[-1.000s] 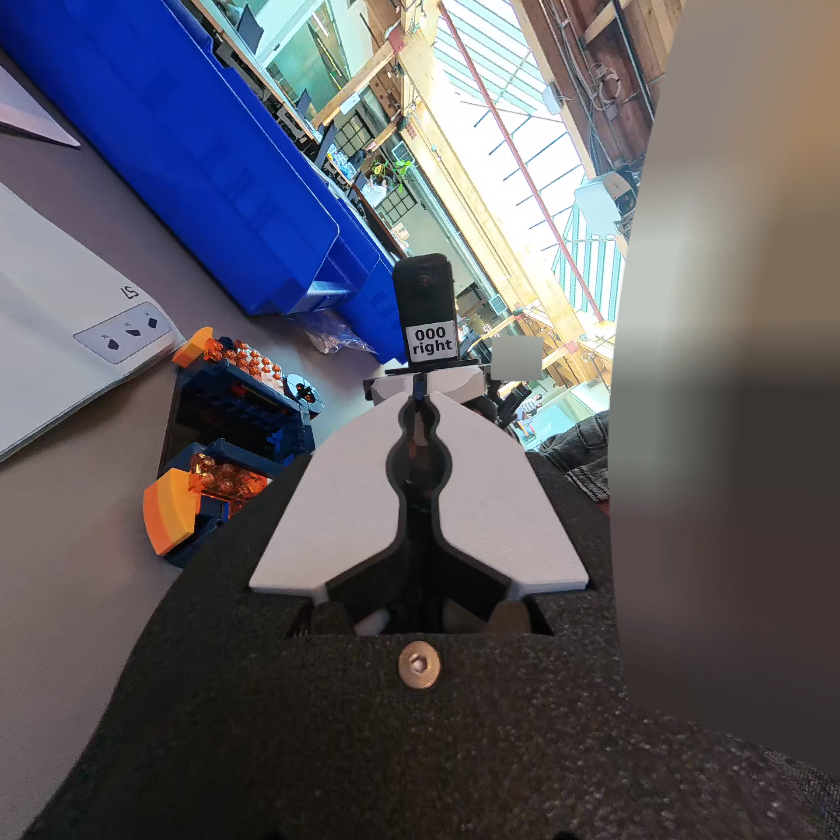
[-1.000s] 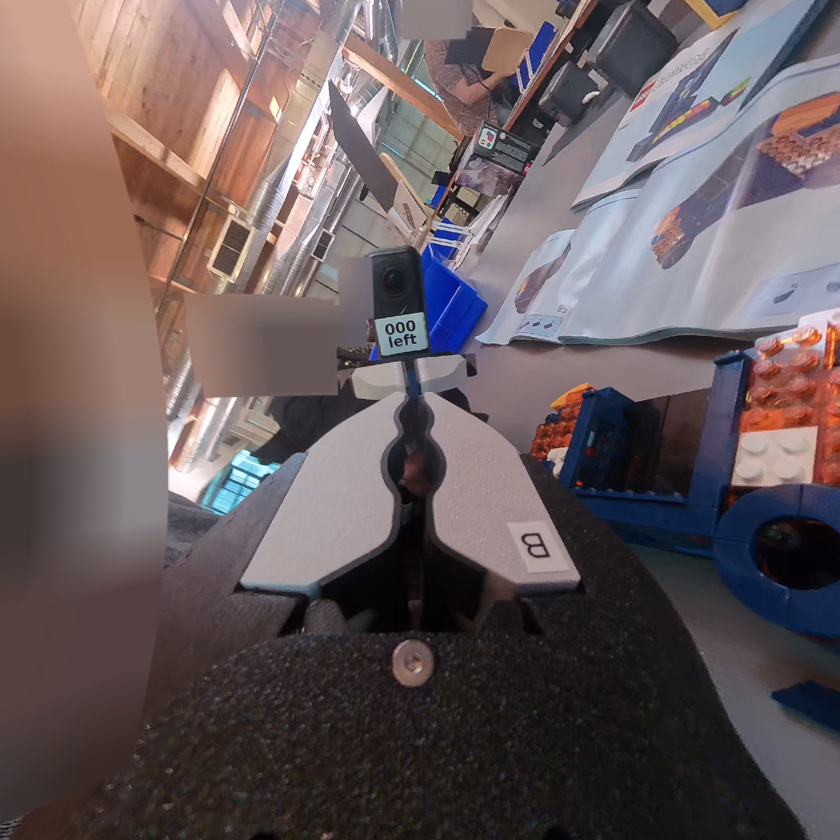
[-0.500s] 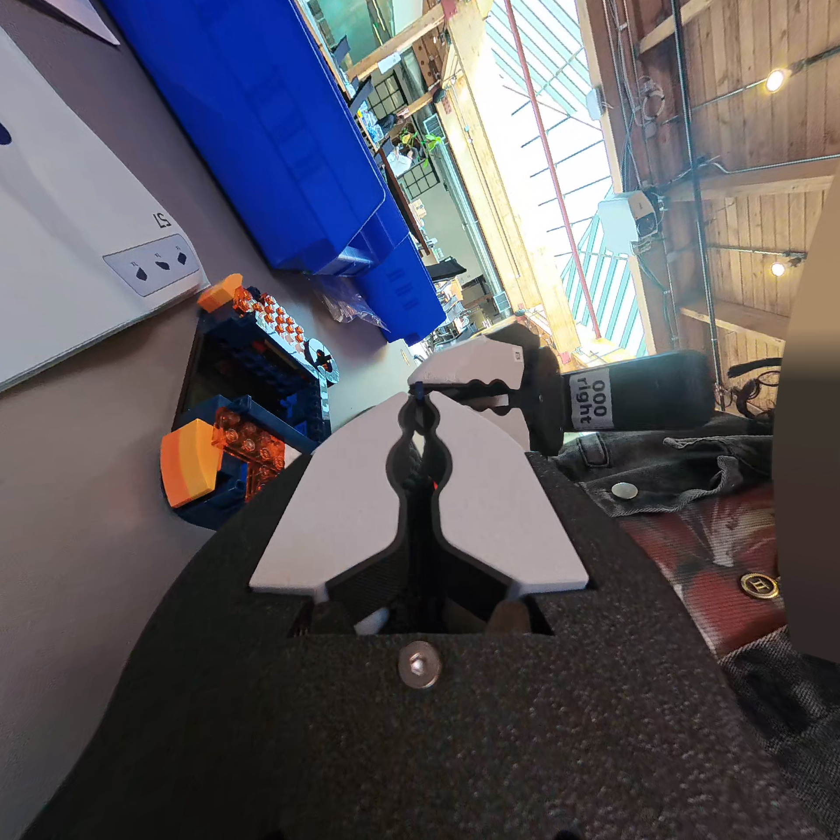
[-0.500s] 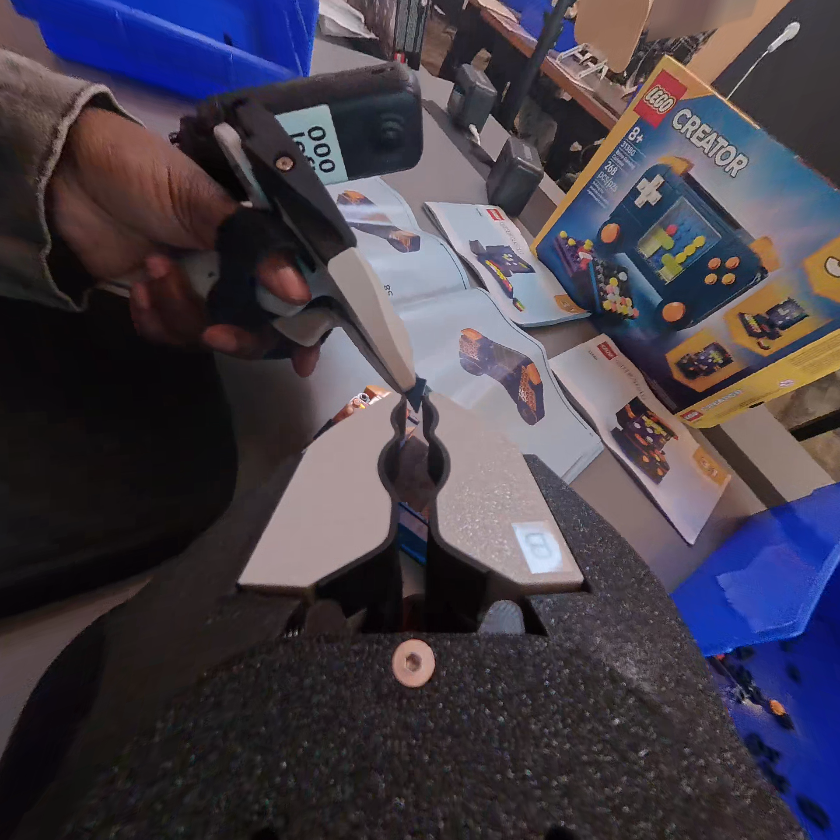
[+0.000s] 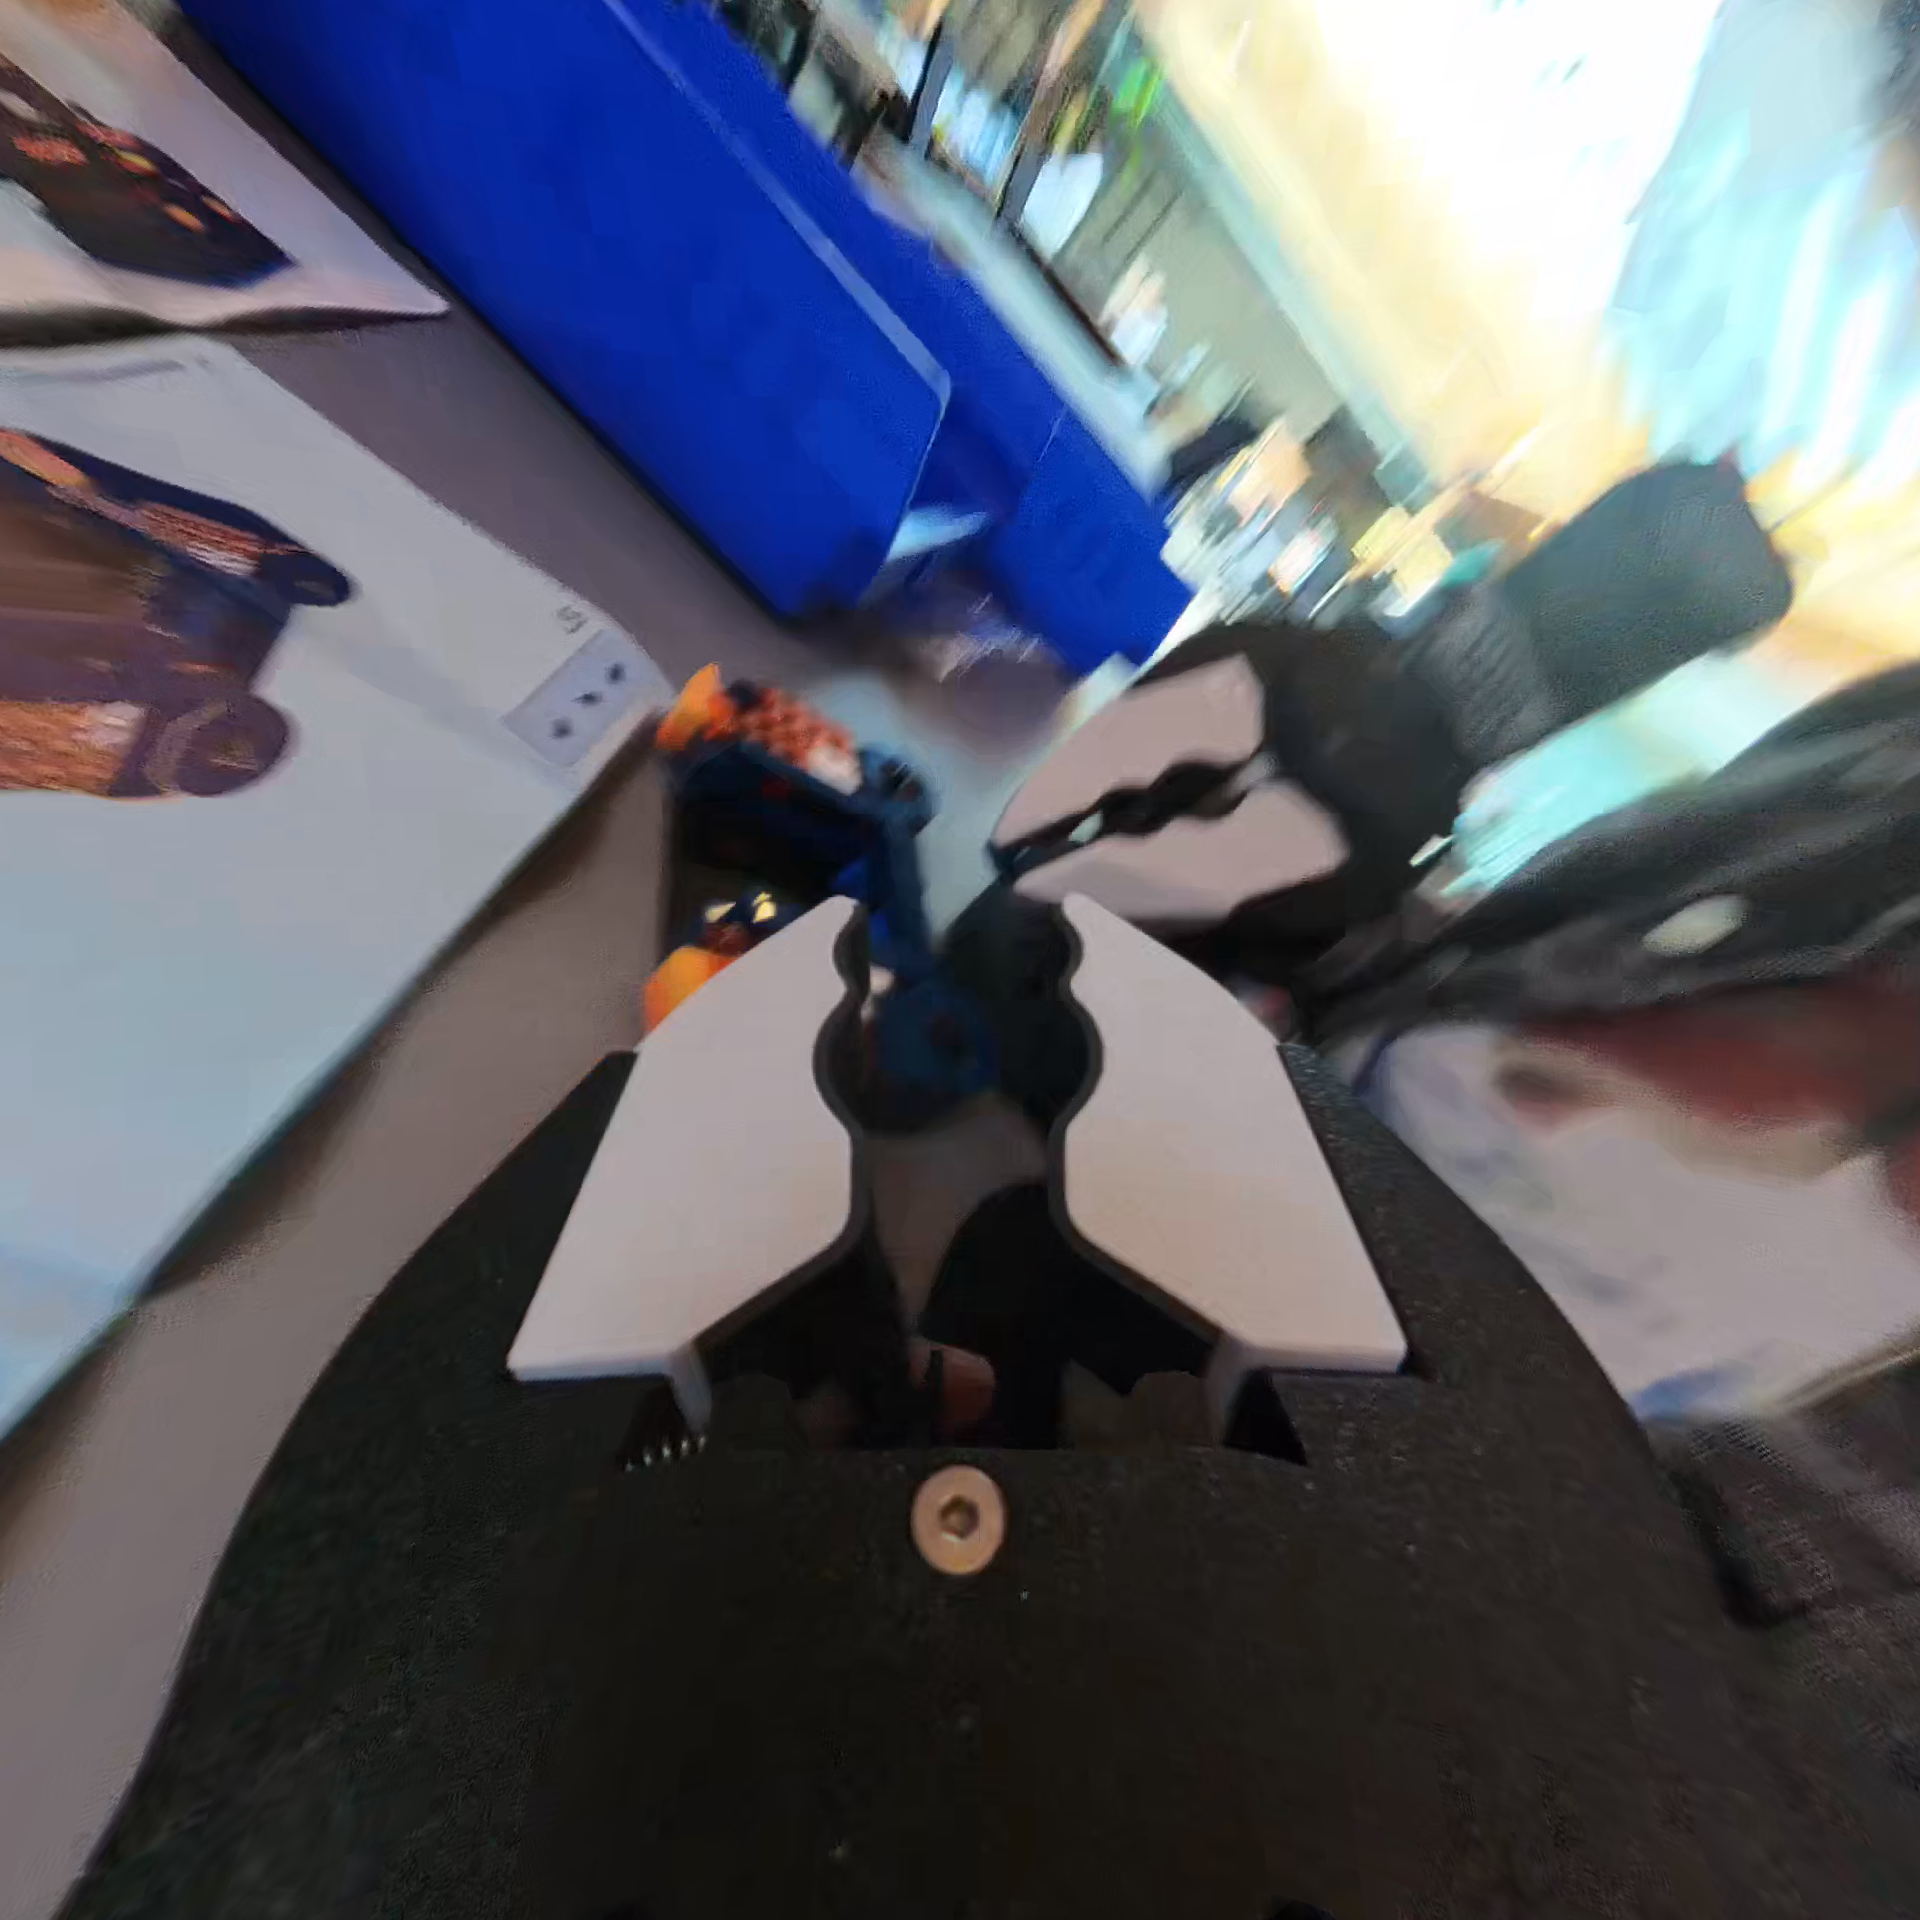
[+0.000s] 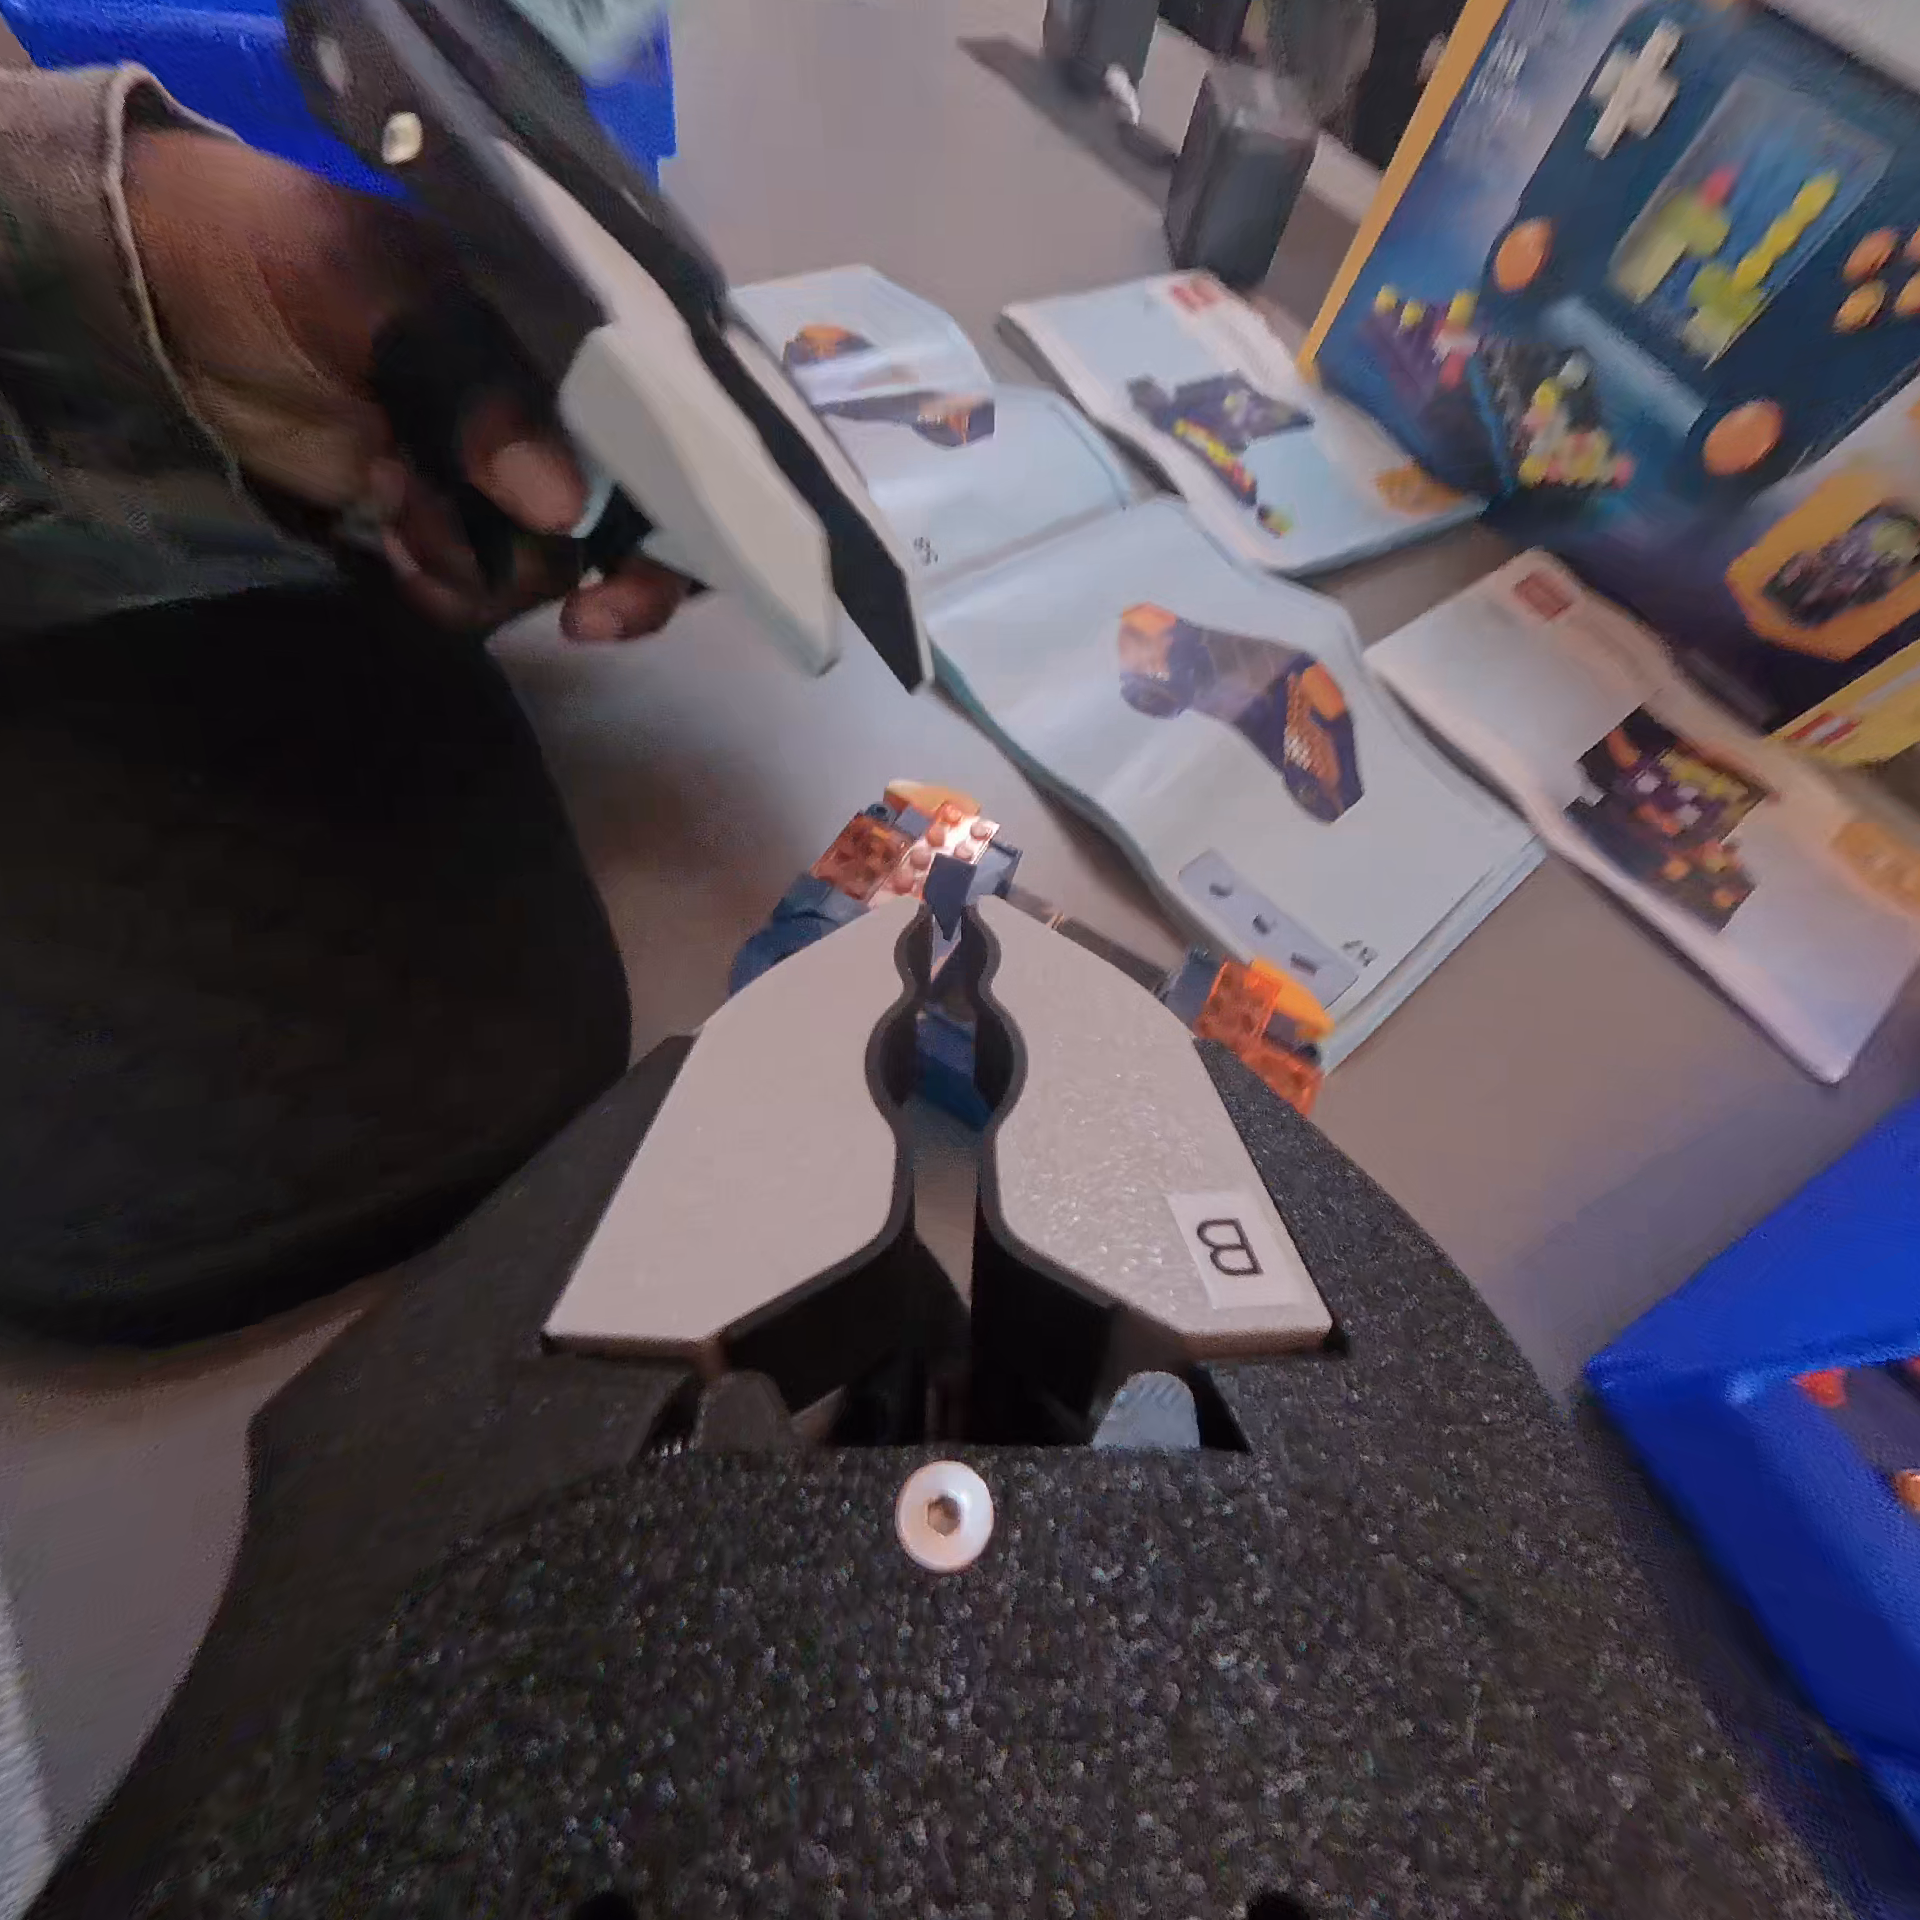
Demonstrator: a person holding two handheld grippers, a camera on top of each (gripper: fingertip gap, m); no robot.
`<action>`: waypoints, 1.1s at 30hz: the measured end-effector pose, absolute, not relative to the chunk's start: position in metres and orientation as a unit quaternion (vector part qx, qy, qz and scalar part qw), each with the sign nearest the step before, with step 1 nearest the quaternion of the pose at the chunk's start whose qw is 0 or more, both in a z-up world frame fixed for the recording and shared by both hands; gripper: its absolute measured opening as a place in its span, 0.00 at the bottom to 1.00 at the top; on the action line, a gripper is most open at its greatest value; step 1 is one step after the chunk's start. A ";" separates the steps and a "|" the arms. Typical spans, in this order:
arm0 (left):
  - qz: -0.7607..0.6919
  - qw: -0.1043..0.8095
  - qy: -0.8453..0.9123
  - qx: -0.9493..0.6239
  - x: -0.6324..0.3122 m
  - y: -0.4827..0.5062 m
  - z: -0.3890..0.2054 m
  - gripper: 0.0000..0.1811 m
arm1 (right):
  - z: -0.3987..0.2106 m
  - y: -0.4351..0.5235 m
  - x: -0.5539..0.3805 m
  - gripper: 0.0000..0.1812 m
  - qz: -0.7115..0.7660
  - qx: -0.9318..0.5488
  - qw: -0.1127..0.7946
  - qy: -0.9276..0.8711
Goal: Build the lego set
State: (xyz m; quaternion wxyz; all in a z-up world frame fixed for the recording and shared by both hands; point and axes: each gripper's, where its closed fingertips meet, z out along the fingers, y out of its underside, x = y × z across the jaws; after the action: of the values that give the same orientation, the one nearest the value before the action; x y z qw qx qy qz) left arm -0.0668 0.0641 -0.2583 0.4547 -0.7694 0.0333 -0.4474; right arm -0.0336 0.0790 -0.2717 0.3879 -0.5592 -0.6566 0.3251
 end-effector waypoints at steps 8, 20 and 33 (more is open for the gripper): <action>-0.064 0.393 0.329 -0.856 -0.076 0.058 -0.319 0.38 | -0.294 0.072 -0.034 0.03 0.327 -0.623 0.292 -0.647; -0.057 0.419 0.286 -0.860 -0.060 0.058 -0.316 0.24 | -0.301 0.077 -0.018 0.03 0.261 -0.627 0.251 -0.690; -0.154 0.449 0.277 -0.836 -0.056 0.056 -0.311 0.22 | -0.310 0.073 -0.026 0.03 0.202 -0.640 0.202 -0.713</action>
State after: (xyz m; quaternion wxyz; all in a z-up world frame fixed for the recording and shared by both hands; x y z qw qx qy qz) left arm -0.0559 0.0560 -0.3110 0.4489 -0.8356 0.2768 -0.1540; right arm -0.0259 0.0733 -0.3095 0.2019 -0.6400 -0.7134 0.2020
